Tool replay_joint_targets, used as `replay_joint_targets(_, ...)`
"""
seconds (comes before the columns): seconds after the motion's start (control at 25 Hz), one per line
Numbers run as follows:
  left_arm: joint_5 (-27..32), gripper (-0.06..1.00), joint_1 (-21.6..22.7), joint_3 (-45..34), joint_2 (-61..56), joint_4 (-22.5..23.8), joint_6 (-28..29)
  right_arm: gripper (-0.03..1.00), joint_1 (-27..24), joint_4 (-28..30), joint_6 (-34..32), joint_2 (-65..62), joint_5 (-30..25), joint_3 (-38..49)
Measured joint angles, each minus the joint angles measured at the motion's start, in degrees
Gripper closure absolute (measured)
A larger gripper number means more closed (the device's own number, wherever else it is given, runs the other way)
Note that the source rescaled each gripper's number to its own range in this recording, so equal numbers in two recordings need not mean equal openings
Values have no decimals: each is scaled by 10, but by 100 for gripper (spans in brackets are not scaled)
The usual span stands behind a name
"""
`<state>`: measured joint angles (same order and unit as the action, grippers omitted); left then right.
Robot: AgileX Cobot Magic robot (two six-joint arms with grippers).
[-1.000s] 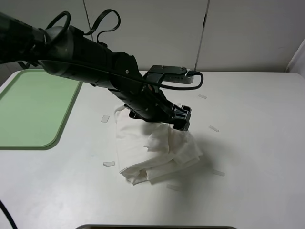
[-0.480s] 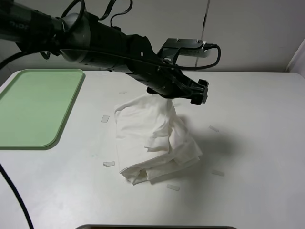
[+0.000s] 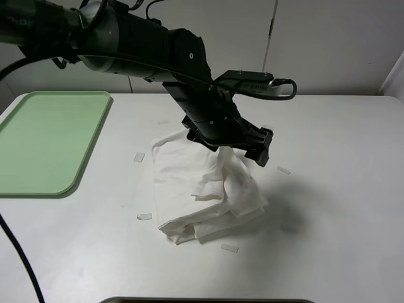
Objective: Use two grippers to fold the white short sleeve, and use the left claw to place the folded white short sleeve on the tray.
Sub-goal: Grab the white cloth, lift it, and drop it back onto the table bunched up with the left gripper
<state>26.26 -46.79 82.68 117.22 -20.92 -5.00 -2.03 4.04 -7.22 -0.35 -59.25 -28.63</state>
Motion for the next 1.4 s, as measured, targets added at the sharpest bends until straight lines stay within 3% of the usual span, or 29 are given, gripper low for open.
replay_joint_targets(0.2, 27, -5, -3, 0, 15, -6, 7, -3, 0, 0, 0, 0, 0, 0)
replay_joint_targets(0.6, -34, -5, -58, 2, 42, -61, 5, -3, 0, -1, 0, 0, 0, 0)
replay_joint_targets(0.92, -35, -5, -87, 13, 42, -88, 4, -3, 0, -1, 0, 0, 0, 0)
replay_joint_targets(1.08, -23, -6, -87, 30, 38, -78, 4, -3, 0, -1, 0, 0, 0, 0)
replay_joint_targets(1.2, -9, -6, -85, 36, 18, -45, 10, -3, 0, -1, 0, 0, 0, 0)
replay_joint_targets(1.4, 35, -6, -76, 42, -7, -8, 50, -3, 0, -1, 0, 0, 0, 0)
